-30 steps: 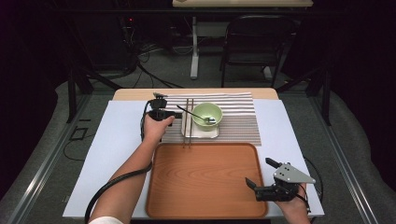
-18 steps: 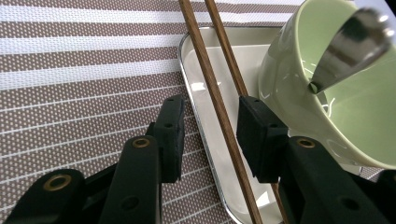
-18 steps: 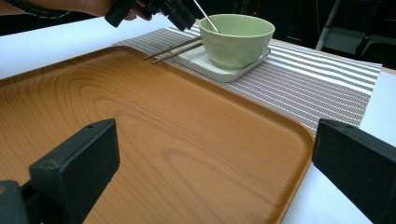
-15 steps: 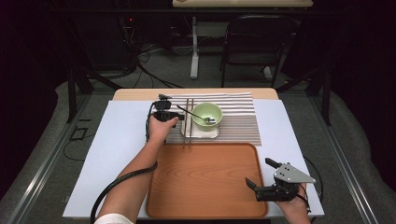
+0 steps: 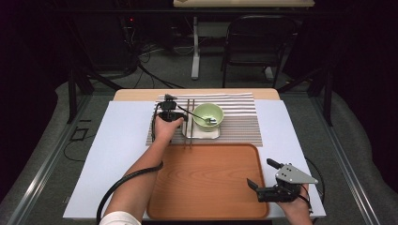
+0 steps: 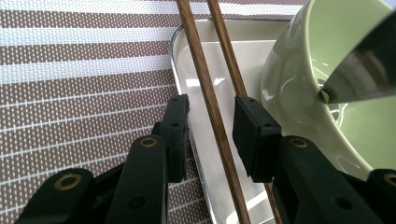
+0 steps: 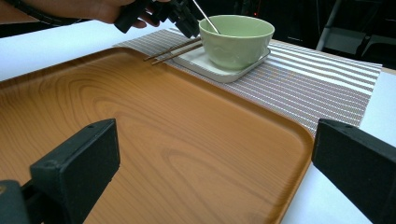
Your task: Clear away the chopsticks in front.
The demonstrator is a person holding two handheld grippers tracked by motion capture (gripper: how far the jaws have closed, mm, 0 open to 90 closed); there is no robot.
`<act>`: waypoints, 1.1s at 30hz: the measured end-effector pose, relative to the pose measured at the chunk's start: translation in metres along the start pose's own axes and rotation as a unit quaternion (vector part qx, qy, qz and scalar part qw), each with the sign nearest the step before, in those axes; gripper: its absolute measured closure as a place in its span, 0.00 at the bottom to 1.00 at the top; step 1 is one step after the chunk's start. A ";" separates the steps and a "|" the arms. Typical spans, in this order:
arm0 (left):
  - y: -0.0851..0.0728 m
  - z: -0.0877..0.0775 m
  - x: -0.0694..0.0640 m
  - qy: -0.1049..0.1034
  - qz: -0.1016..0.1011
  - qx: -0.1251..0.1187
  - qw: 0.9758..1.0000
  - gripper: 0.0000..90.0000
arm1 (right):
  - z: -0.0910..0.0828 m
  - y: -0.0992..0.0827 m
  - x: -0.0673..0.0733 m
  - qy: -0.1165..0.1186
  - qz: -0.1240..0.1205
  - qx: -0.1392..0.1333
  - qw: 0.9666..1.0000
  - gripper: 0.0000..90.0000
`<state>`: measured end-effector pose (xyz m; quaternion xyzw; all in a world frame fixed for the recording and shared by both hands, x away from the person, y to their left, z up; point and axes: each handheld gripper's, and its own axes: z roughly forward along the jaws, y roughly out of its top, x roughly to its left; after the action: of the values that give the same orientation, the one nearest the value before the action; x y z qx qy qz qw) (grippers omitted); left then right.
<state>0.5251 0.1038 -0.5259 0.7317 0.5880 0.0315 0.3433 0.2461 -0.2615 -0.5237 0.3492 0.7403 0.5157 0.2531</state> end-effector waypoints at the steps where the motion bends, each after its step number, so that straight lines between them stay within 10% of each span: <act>1: 0.000 0.001 0.000 0.001 -0.001 0.000 1.000 0.73 | 0.000 0.000 0.000 0.000 0.000 0.000 1.000 0.01; 15: 0.000 0.008 0.002 0.004 -0.019 0.003 1.000 0.76 | 0.000 0.000 0.000 0.000 0.001 -0.001 1.000 0.01; 33: -0.003 0.008 0.014 -0.022 -0.093 -0.004 0.995 0.88 | 0.000 0.000 0.001 0.003 -0.001 0.000 1.000 0.01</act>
<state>0.5305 0.1127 -0.5392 0.6734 0.6455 -0.0144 0.3601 0.2461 -0.2607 -0.5236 0.3470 0.7413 0.5168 0.2510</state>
